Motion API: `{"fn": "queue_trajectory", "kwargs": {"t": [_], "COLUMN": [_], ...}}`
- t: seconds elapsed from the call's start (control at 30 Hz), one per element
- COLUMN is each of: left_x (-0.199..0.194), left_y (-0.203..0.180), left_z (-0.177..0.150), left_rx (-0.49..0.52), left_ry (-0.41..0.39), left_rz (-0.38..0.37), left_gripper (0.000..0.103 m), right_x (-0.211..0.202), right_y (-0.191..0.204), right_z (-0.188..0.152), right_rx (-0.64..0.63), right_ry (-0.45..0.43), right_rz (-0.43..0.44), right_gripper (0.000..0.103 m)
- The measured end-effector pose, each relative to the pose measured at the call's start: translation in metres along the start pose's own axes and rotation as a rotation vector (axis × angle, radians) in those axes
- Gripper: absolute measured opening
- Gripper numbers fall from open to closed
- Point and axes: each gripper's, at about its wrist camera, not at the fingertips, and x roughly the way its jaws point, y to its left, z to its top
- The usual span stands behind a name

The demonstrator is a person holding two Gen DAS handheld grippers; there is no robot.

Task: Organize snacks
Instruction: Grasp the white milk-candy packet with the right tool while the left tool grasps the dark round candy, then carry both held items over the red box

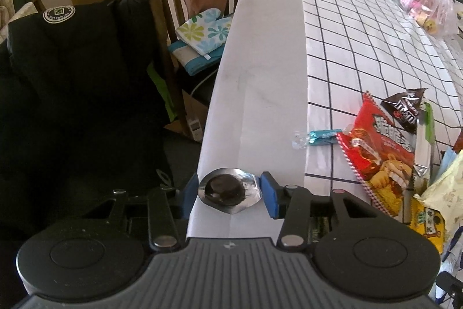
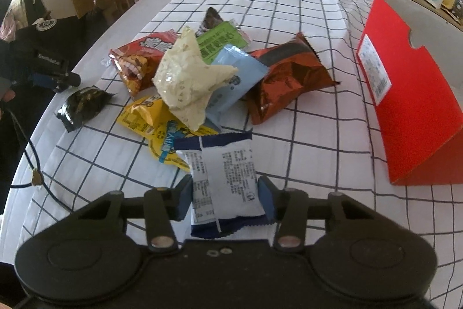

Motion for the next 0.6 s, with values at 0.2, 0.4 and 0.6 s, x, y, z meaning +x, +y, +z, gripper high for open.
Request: {"fn": "queue_trajectory", "kwargs": {"t": [0.2, 0.4, 0.6], "left_x": [-0.01, -0.03, -0.062], "left_y": [-0.003, -0.007, -0.026], "left_z": [-0.004, -0.006, -0.006], "left_rx": [-0.007, -0.01, 0.026], "left_ry": [-0.001, -0.016, -0.053], "left_rz": [-0.029, -0.067, -0.109], "left_gripper": [0.046, 0.046, 0.046], "right_x": [-0.003, -0.018, -0.045], "right_y": [-0.008, -0.014, -0.022], "right_z": [-0.003, -0.004, 0.0], "right_rx": [0.026, 0.042, 0.073], "right_ry": [-0.007, -0.038, -0.09], "right_rz": [-0.01, -0.018, -0.029], "right_gripper": [0.045, 0.045, 0.045]}}
